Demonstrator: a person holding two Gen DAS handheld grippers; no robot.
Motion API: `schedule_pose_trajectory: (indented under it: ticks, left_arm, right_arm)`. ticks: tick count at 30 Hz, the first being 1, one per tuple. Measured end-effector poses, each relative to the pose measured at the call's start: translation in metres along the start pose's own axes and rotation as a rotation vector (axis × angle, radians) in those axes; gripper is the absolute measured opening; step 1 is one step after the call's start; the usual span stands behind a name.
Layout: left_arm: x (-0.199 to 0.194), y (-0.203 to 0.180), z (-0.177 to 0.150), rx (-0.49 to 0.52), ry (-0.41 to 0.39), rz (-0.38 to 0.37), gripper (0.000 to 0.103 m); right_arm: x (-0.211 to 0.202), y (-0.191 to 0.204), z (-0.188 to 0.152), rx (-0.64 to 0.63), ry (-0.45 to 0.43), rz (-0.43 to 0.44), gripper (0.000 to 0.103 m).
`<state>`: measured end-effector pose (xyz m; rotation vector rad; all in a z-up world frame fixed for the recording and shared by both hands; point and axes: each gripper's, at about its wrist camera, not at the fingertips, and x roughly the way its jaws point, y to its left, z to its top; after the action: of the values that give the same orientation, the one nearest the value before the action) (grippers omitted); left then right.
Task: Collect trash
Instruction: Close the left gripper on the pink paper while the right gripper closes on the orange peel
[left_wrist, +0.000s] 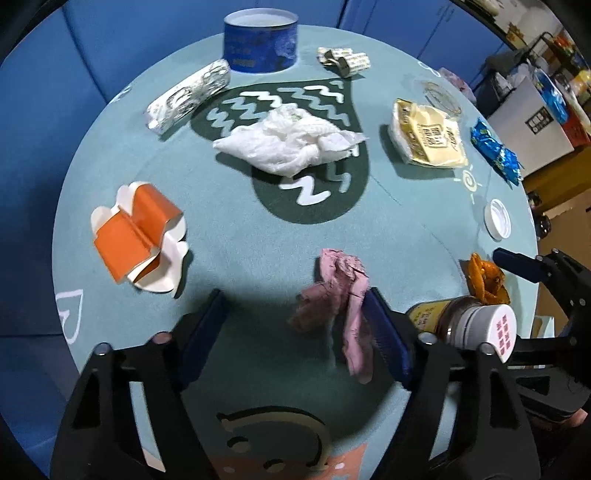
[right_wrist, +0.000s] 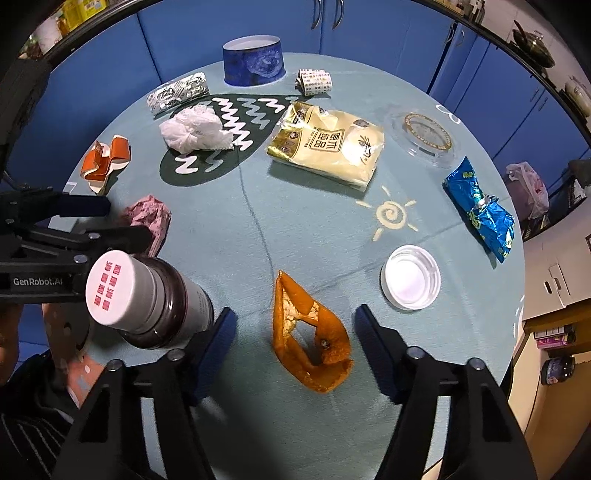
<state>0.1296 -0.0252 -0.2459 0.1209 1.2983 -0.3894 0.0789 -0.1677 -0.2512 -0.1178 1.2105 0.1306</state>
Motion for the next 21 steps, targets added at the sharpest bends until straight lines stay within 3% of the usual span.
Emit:
schedule_pose_trajectory:
  ticks: [2,4,8,13,21]
  left_arm:
    - [-0.001,-0.004,0.0,0.014,-0.003,-0.006,0.063]
    - [-0.003,-0.007,-0.001,0.026,-0.001,-0.044,0.044]
    - [-0.004,-0.013,0.0,0.041,-0.01,-0.055,0.031]
    - [-0.006,-0.011,0.001,0.016,-0.027,-0.075,0.015]
    - [-0.019,-0.009,0.0,0.005,-0.064,-0.045,0.007]
  right_arm:
    - [0.001,0.0,0.0,0.0,0.005,0.009,0.059]
    - [0.001,0.0,0.0,-0.001,0.0,0.013,0.051]
    - [0.0,0.002,0.002,-0.012,-0.006,0.025,0.034]
    - [-0.003,0.005,0.001,-0.022,-0.023,0.021,0.02]
    - [-0.012,-0.002,0.001,-0.001,-0.035,0.015,0.015]
